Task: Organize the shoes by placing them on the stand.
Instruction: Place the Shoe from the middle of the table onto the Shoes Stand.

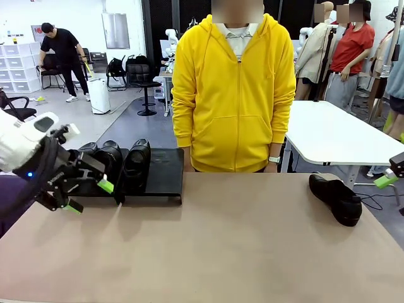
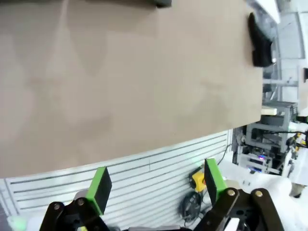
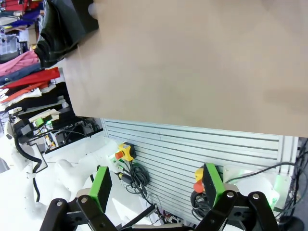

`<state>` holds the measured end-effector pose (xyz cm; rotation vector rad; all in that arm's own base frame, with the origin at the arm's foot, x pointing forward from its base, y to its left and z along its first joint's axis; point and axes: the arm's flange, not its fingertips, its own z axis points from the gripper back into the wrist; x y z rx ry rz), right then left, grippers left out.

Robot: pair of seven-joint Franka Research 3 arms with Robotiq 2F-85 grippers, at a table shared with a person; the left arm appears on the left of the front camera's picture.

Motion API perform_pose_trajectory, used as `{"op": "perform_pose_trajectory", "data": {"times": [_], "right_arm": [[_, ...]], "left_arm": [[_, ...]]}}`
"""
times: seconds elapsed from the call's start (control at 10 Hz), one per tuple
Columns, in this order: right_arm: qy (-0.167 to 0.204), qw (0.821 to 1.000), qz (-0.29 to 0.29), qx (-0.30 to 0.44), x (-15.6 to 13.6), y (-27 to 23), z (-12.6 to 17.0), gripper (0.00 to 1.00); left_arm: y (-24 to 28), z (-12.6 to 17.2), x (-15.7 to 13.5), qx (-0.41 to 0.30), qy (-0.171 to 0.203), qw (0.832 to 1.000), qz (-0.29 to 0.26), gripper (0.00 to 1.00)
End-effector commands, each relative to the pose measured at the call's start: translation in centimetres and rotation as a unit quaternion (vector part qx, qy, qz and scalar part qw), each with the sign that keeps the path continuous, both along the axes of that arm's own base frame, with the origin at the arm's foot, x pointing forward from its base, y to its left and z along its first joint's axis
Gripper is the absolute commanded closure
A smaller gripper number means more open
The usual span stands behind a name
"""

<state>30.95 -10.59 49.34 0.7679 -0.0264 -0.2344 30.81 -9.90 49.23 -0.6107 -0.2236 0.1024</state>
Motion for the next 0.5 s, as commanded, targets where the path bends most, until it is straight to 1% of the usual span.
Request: {"op": "perform_pose_trajectory", "data": {"times": [0.0, 0.4], "right_arm": [[-0.005, 1.0, 0.009, -0.001, -0.08, -0.26, 0.12, 0.0], [-0.005, 1.0, 0.009, -0.001, -0.08, -0.26, 0.12, 0.0]], "left_arm": [[-2.26, -0.71, -1.57, 0.012, 0.089, 0.996, 0.001, 0.0], [-2.26, -0.71, -1.57, 0.012, 0.089, 0.996, 0.001, 0.0]]}}
